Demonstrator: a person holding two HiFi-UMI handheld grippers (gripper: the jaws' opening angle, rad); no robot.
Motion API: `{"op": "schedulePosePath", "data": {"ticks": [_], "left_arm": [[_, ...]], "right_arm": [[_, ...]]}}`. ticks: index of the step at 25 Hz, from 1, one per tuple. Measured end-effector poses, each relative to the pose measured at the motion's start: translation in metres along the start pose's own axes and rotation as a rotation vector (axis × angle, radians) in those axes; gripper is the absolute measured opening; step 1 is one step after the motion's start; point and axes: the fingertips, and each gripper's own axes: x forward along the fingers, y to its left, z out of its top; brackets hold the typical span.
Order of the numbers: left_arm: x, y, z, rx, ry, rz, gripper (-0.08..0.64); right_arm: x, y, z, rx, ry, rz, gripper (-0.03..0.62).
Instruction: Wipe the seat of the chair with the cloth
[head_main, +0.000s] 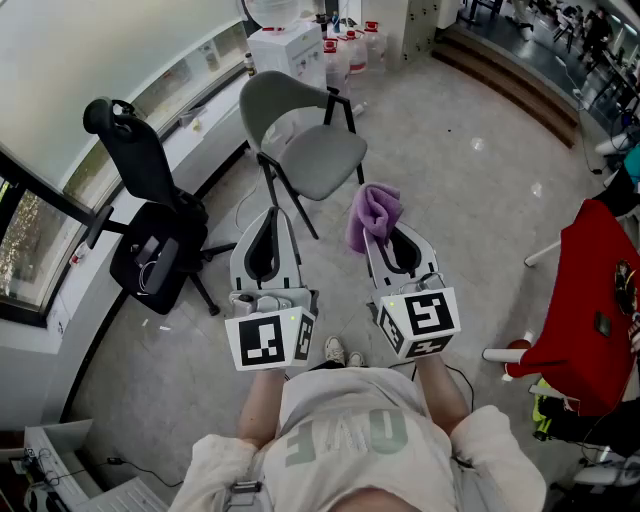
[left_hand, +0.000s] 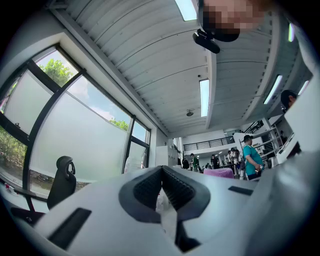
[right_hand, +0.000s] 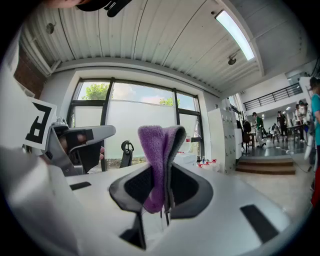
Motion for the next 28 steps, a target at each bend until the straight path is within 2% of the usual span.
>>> {"op": "schedulePosePath", "data": {"ticks": [8, 14, 20, 28], "left_arm": [[0.014, 0.029, -0.004, -0.016, -0.014, 0.008, 0.012], [0.032, 0.046, -0.009, -0.024, -0.017, -0.014, 0.012], [0.043, 0.060, -0.020, -0.033, -0.001, -0.025, 0.012], [0.086, 0.073, -0.038, -0.039, 0.021, -0.038, 0.012]], "right_arm": [[0.030, 0.011, -0.001, 0.002, 0.002, 0.015, 0.092], [0.058, 0.013, 0.001, 0.094, -0.021, 0.045, 0.092], [0.078, 0.007, 0.000, 0.080, -0.024, 0.022, 0.093], [0.121, -0.009, -0.003, 0.074, -0.009, 0.025, 0.092]]}}
